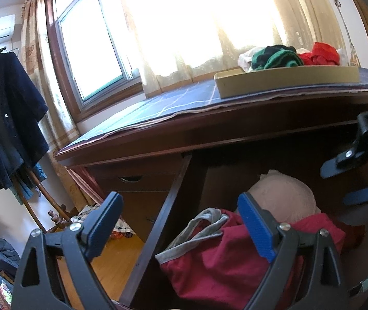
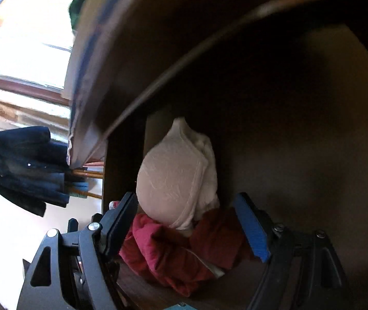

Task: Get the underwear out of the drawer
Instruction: 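Move the right gripper into the drawer toward the beige bra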

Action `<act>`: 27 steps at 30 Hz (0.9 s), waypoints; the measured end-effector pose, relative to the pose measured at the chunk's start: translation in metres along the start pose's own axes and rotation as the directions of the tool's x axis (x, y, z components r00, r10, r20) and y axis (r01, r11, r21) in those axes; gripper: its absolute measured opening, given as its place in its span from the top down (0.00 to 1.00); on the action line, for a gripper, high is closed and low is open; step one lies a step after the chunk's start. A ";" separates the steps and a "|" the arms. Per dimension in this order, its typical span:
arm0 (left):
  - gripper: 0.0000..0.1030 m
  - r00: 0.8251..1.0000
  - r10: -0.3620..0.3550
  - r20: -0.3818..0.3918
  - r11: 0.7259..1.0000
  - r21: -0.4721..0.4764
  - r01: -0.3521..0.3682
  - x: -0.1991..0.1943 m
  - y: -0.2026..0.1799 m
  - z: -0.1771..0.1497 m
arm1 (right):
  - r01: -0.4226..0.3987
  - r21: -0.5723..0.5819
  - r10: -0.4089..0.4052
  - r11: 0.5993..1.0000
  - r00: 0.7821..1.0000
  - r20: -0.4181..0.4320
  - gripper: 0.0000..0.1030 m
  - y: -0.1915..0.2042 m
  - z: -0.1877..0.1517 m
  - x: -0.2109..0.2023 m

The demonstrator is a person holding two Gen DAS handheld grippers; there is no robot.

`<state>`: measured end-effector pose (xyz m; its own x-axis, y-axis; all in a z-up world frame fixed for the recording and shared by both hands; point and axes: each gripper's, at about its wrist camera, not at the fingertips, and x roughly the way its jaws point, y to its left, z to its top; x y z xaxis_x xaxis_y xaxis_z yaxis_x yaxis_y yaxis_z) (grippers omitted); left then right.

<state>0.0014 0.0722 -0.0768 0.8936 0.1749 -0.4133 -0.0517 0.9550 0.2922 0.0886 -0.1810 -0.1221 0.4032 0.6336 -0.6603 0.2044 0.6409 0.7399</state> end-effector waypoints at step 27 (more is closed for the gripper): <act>0.10 0.999 -0.010 0.052 1.000 -0.009 0.011 -0.009 0.003 -0.004 | 0.265 -0.219 -0.297 0.939 0.946 -0.128 0.04 0.070 0.014 0.111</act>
<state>-0.0083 0.0745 -0.0758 0.9160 0.1524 -0.3712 -0.0460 0.9588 0.2803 0.1605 -0.0720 -0.1418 0.2064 0.4649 -0.8610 0.1036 0.8646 0.4917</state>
